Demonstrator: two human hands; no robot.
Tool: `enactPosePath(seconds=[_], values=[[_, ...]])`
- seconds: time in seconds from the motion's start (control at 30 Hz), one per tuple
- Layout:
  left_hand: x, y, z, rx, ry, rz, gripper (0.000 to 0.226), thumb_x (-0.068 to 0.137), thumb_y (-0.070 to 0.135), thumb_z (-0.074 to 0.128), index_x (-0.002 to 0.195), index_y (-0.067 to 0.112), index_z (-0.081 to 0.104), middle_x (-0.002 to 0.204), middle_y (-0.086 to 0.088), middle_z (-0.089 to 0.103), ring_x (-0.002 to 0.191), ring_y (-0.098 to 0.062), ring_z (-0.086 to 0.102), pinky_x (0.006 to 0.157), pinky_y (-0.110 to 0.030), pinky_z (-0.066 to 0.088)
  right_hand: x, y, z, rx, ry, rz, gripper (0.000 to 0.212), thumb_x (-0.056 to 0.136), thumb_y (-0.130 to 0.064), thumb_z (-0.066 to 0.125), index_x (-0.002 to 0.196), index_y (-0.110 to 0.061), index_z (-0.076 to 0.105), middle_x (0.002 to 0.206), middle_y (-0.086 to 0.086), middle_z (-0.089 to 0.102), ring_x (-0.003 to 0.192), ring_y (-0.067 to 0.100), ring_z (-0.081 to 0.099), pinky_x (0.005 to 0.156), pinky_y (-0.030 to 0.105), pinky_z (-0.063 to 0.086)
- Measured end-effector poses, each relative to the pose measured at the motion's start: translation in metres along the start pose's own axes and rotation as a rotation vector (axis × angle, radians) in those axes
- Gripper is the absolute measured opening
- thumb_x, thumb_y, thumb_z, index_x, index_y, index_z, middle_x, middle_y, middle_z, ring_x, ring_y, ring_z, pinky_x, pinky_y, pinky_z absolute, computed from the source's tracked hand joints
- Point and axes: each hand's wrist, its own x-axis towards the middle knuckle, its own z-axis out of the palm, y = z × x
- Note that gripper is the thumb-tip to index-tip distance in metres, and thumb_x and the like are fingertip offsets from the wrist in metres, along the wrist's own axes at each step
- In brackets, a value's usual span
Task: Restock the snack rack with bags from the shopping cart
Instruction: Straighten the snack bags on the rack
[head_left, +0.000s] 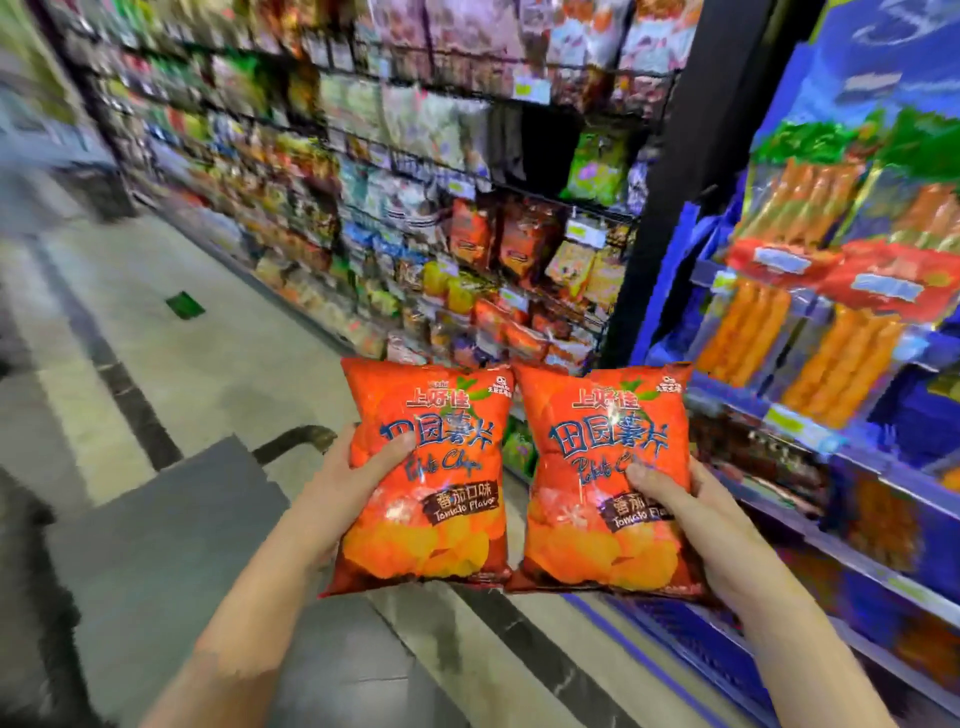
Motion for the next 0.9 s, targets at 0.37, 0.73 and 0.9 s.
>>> enactPosePath(seconds=[0.37,0.73,0.9], values=[[0.048,0.029,-0.107,-0.065,0.282,0.043,0.038,0.091,0.035,0.071,0.128,0.029,0.062,0.113,-0.004,0.079,0.099,-0.028,0.078,0.078,-0.041,0.064,0.156,-0.010,0.128,-0.055,-0.292,-0.004,0.068,0.067,-0.046,0.091,0.128,-0.029,0.065,0.113,0.004,0.078,0.100,0.031,0.076,0.096,0.053,0.056],[0.168,0.047,-0.166,-0.047,0.416,0.029,0.046,0.092,0.034,0.073,0.134,0.020,0.059,0.116,-0.009,0.078,0.102,-0.032,0.076,0.089,-0.051,0.061,0.310,-0.028,0.198,-0.071,-0.450,-0.020,0.065,0.071,-0.039,0.087,0.131,-0.029,0.063,0.116,0.002,0.077,0.103,0.028,0.075,0.095,0.053,0.056],[0.208,0.056,-0.204,-0.035,0.366,0.027,0.040,0.096,0.029,0.069,0.133,0.019,0.059,0.118,-0.009,0.077,0.105,-0.033,0.075,0.087,-0.048,0.061,0.354,-0.033,0.234,-0.059,-0.471,-0.007,0.082,0.060,-0.048,0.094,0.132,-0.029,0.062,0.117,0.003,0.077,0.102,0.027,0.076,0.087,0.044,0.058]])
